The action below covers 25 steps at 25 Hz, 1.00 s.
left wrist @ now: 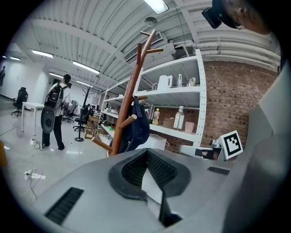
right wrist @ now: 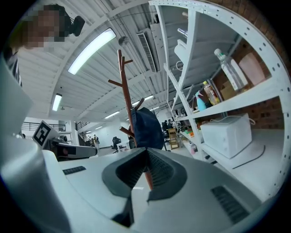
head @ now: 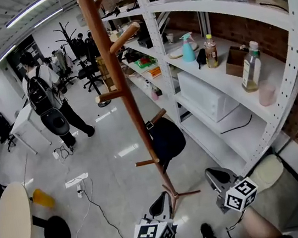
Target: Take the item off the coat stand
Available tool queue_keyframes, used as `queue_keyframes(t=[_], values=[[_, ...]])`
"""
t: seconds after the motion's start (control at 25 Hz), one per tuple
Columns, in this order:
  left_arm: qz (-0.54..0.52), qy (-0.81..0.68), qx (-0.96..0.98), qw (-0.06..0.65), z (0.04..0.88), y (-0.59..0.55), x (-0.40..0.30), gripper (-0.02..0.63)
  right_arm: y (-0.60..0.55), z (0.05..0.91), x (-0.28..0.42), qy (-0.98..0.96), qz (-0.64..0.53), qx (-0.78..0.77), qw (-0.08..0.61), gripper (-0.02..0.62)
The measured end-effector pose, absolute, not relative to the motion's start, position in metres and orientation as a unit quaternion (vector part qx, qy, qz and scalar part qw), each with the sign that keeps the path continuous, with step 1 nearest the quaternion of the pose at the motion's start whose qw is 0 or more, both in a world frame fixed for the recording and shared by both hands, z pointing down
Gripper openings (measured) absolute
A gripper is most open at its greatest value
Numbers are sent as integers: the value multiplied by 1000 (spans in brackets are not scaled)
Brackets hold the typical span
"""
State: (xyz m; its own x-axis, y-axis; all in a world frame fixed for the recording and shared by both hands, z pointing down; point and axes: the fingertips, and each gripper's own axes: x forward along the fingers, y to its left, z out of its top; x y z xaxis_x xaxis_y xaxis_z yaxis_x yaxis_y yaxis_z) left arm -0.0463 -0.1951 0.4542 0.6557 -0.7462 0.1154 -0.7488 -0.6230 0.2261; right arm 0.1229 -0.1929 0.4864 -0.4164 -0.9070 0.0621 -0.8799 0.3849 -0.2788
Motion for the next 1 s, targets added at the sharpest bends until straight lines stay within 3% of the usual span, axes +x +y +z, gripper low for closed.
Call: queue_keyframes(t=[1.0], values=[[-33, -516, 852, 79, 414, -263, -45, 6, -295, 449, 122, 902, -82, -422, 41, 11]])
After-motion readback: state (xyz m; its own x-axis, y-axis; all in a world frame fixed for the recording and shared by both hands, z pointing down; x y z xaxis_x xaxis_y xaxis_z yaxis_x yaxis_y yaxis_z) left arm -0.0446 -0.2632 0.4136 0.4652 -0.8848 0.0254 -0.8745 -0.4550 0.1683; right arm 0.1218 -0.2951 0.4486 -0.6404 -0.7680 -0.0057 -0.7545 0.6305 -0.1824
